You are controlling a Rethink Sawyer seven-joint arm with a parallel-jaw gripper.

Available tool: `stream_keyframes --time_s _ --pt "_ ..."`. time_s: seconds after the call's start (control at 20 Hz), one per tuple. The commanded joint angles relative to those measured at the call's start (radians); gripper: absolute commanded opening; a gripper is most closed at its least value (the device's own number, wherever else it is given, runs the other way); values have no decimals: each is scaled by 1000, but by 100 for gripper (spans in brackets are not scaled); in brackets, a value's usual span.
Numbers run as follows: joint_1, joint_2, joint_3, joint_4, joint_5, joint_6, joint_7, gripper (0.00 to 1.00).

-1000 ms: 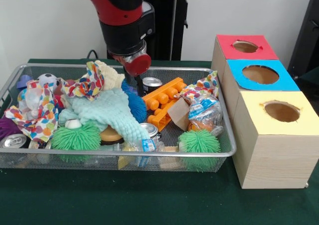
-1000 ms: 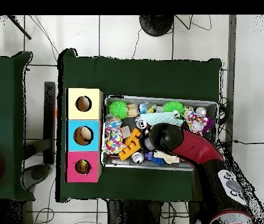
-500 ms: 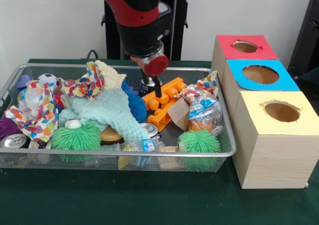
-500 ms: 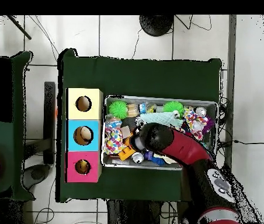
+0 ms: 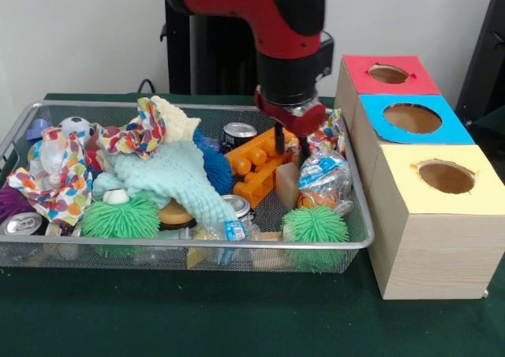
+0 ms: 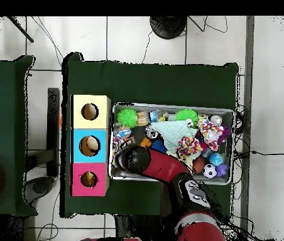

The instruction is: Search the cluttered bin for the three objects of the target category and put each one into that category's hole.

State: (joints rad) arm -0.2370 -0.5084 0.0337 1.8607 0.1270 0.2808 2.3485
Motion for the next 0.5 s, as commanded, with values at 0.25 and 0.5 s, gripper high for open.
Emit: stream_keyframes --time_s 0.25,0.5 --pt "79 118 14 155 113 -238 302 100" --pt "72 161 19 138 76 -234 183 100"
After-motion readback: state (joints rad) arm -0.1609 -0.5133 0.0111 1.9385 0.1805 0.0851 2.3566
